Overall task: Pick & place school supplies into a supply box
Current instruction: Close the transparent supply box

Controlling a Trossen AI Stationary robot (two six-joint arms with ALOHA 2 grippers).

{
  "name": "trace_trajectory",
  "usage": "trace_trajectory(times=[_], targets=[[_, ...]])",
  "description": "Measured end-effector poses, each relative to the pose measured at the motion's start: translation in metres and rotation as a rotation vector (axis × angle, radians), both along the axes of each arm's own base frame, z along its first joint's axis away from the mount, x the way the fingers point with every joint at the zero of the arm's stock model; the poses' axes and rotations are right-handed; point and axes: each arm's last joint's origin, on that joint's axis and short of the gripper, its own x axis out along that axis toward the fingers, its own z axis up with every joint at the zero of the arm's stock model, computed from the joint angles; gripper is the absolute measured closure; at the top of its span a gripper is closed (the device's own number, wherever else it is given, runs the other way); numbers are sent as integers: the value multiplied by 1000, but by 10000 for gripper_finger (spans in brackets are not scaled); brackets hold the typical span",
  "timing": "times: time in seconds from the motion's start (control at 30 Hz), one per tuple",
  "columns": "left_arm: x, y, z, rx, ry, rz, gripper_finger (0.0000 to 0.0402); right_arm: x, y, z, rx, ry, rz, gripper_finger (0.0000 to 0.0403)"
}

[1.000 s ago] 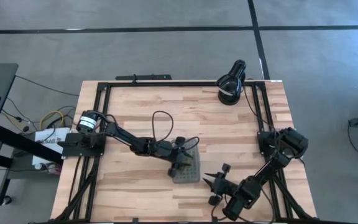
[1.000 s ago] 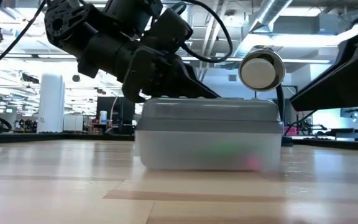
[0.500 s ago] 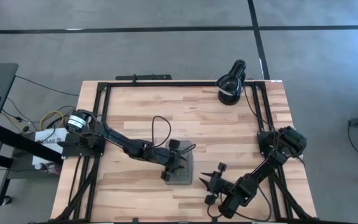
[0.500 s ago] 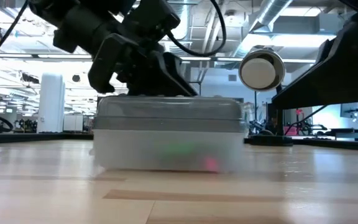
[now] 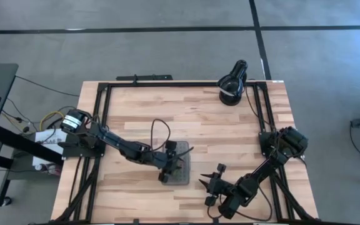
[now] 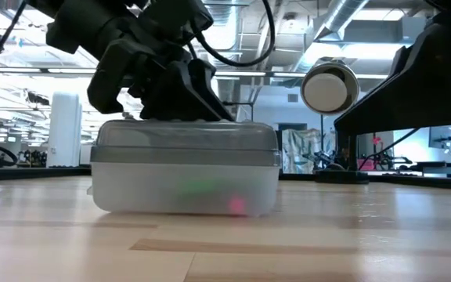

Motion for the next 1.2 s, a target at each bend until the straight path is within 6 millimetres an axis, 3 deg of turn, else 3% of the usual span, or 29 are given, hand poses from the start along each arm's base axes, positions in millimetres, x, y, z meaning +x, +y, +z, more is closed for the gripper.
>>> trace_trajectory(times=[0.43,0.9,1.03,1.2], targets=[[7,-9,13,-5,-164,-133,249,1,-1,0,-7,4,-2,301],[8,-11,17,22,-198,-117,249,1,-1,0,-8,5,-2,301],[0,-11,24,52,-158,-56,249,0,-1,0,-9,6,1,301],[-26,-14,34,98,-22,94,249,0,-1,0,-15,13,1,301]])
